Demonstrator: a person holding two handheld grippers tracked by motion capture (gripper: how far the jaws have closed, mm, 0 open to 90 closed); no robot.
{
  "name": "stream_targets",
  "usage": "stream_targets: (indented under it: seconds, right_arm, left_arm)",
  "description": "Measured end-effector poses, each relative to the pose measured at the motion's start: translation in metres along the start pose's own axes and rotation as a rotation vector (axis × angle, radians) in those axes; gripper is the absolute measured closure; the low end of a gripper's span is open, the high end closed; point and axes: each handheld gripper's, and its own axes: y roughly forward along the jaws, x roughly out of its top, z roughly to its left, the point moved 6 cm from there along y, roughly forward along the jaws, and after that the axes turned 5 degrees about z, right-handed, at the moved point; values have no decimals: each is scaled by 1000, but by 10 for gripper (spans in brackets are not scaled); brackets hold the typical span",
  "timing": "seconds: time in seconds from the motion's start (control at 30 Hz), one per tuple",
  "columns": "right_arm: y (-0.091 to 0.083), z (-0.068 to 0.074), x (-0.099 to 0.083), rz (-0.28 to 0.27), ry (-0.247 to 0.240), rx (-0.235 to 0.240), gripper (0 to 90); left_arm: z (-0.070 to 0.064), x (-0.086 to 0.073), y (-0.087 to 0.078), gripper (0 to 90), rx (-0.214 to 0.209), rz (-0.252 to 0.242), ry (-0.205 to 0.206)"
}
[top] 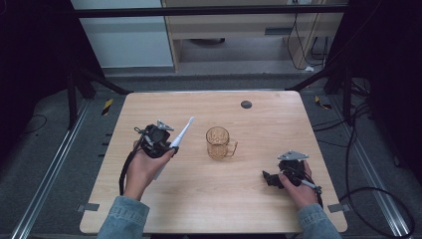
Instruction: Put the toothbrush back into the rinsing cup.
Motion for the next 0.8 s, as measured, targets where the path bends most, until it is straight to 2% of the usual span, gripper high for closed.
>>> stream_targets:
  seconds: [0.13, 0.4, 0.8]
  right_arm:
    - [0, 0, 0, 0, 0, 0, 4]
    - [0, 0, 0, 0, -1, 0, 4]
    - [0, 0, 0, 0, -5, 4, 4]
  left_arm:
    - [-3, 5, -4, 663, 0, 0, 17]
    - [-4, 15, -7, 664, -2, -16, 15]
    - [-12, 42, -15, 663, -5, -50, 48]
